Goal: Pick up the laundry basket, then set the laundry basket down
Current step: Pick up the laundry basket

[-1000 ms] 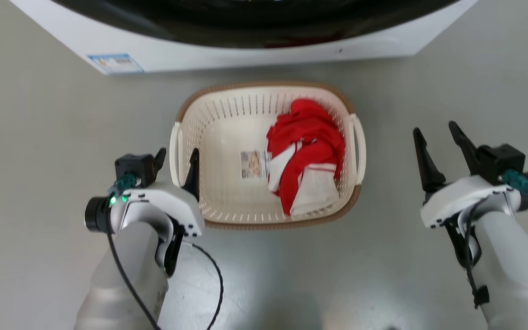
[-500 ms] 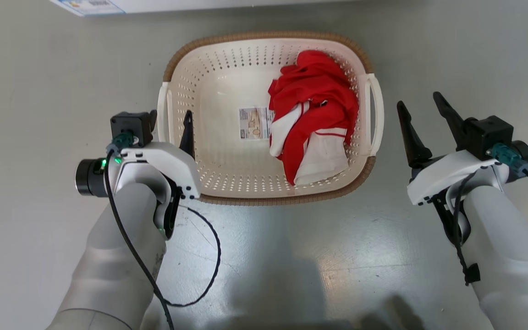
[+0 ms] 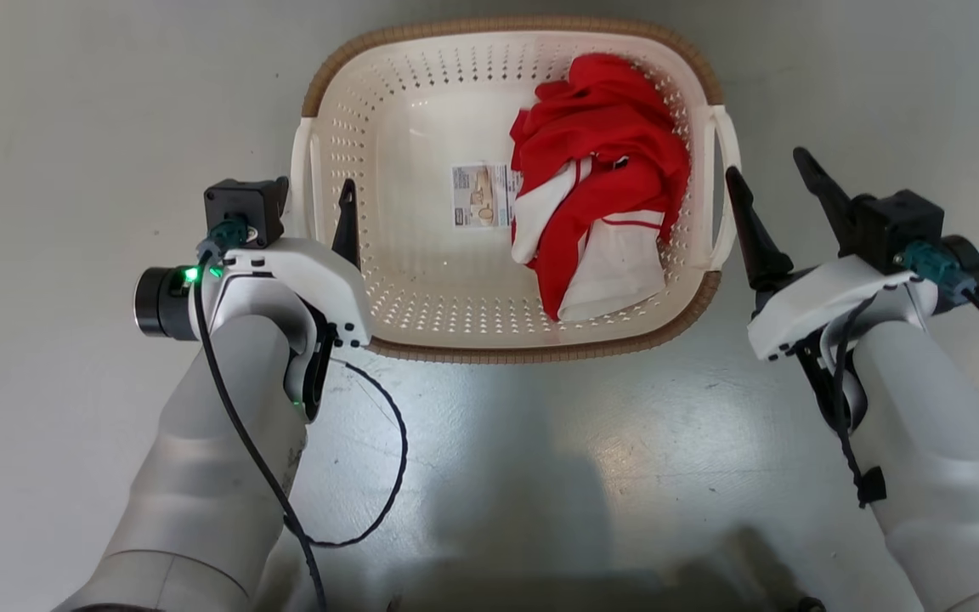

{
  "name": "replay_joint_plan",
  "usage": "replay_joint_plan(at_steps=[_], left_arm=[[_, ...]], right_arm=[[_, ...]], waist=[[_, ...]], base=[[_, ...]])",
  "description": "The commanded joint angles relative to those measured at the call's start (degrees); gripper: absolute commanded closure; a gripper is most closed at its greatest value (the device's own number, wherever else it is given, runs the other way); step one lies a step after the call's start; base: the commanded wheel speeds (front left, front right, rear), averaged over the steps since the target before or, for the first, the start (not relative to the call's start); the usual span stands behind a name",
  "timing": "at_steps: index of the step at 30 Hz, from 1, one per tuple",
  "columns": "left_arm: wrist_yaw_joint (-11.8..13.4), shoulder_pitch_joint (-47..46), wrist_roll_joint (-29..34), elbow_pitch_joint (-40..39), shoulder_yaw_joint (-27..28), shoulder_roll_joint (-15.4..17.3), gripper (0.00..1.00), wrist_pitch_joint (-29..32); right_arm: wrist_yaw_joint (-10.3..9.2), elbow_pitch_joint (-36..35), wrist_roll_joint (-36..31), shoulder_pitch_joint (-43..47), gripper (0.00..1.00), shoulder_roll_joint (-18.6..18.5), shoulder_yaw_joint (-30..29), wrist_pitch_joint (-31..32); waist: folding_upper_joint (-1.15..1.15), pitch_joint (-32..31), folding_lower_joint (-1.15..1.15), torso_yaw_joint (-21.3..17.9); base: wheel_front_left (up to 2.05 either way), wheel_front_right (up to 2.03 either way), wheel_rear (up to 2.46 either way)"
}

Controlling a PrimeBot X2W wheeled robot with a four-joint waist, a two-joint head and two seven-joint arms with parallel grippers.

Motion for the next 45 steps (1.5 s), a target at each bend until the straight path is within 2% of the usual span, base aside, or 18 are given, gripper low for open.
replay_joint_plan(at_steps=[1, 22, 38, 39, 40, 45], left_arm=[[0.35, -0.23, 0.39, -0.31, 0.81, 1.2, 0.0, -0.35], [1.03, -3.46, -1.64, 0.28, -3.35, 1.2, 0.0, -0.35], [1.78, -4.05, -3.77, 0.27, -6.36, 1.19, 0.0, -0.35], [1.47, -4.0, -4.03, 0.07, -6.31, 1.19, 0.61, -0.35], [1.3, -3.94, -4.26, -0.15, -6.18, 1.19, 1.0, -0.35], [1.22, -3.44, -3.52, 0.89, -6.5, 1.19, 1.0, -0.35]], right_arm=[[0.34, -0.16, 0.64, 0.75, 0.0, 0.66, 1.05, -0.61], [0.34, 7.35, 0.82, -3.45, 0.0, 1.44, 2.77, -0.61], [0.34, 10.36, 1.82, -4.9, 0.0, 2.21, 3.08, -0.61], [0.34, 10.55, 2.52, -4.83, 1.0, 2.53, 3.3, -0.61], [0.34, 10.63, 2.97, -4.84, 1.0, 2.6, 3.59, -0.61], [0.34, 11.28, 4.54, -4.31, 1.0, 2.79, 5.4, -0.61]], waist=[[0.0, 1.02, 0.0, 0.31], [0.0, 5.59, 0.0, 2.49], [0.0, 5.27, 0.0, 2.48], [0.0, 5.15, 0.0, 2.45], [0.0, 5.04, 0.0, 2.42], [0.0, 3.62, 0.0, 2.14]], base=[[0.0, 0.0, 0.0], [0.0, 0.0, 0.0], [0.0, 0.0, 0.0], [0.0, 0.0, 0.0], [0.0, 0.0, 0.0], [0.0, 0.0, 0.0]])
